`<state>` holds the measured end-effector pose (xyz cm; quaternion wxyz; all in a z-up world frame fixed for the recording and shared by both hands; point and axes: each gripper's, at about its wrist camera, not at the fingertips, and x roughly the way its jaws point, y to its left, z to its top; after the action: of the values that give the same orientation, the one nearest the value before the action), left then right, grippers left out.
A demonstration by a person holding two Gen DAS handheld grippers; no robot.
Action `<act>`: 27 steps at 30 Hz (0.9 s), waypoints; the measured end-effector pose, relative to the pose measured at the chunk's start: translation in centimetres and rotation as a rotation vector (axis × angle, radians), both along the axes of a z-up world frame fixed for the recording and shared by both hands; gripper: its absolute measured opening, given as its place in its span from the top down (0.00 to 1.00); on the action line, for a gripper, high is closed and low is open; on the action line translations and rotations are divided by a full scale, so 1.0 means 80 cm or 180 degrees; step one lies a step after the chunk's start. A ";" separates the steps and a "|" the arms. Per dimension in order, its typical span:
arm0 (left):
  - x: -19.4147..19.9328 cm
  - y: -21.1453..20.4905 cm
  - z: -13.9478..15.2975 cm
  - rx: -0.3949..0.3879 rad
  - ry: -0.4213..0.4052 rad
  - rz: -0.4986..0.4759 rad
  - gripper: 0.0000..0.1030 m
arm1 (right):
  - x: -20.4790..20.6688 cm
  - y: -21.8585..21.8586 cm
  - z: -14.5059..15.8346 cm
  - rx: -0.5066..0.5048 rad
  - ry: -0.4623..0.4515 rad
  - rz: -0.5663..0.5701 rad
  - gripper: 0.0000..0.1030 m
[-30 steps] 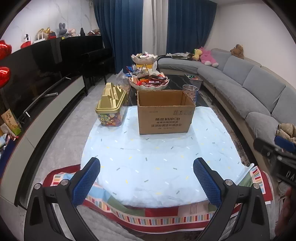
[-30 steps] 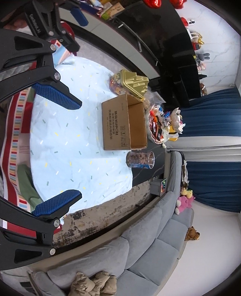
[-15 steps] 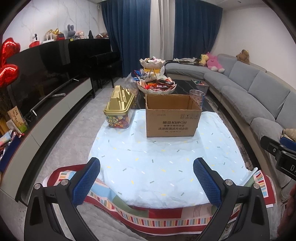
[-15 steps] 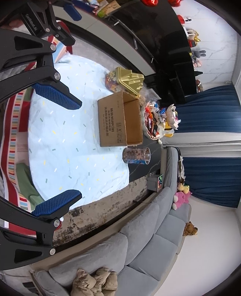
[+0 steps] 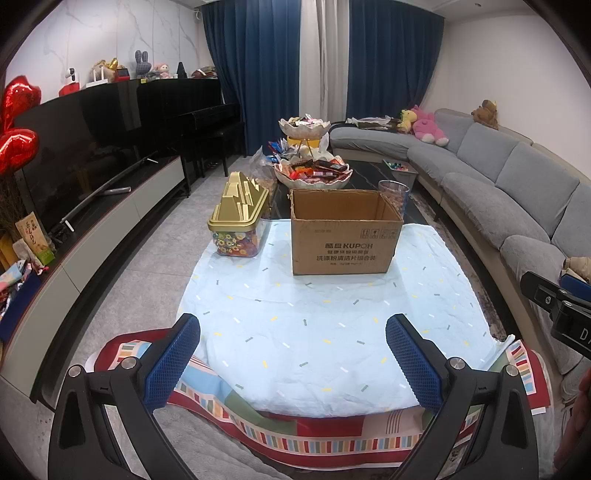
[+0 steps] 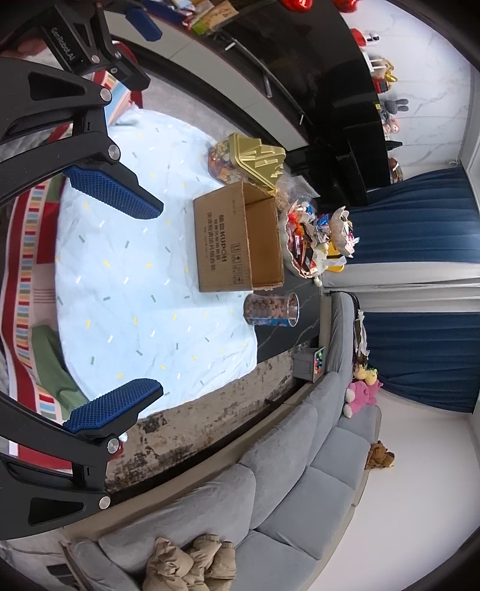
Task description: Organize snacks
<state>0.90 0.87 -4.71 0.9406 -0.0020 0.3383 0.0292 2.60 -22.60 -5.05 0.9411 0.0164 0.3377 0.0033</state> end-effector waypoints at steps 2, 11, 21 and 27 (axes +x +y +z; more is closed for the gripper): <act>0.000 0.000 0.000 -0.0003 0.0000 0.0002 0.01 | 0.001 0.000 0.000 -0.0001 0.0002 -0.0002 0.14; 0.000 0.000 0.000 -0.0001 -0.0003 0.0001 0.01 | 0.000 0.001 0.000 0.0000 -0.0001 -0.0002 0.14; 0.000 0.000 -0.001 -0.0004 0.0001 0.0001 0.01 | 0.001 0.000 0.000 0.0002 0.0002 -0.0005 0.14; 0.001 -0.002 -0.002 -0.0005 0.0005 -0.0004 0.01 | -0.001 0.001 0.000 0.0009 0.0007 -0.0011 0.14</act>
<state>0.96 0.74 -4.90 0.9403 -0.0025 0.3391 0.0284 2.53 -22.54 -5.04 0.9407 0.0183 0.3387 0.0022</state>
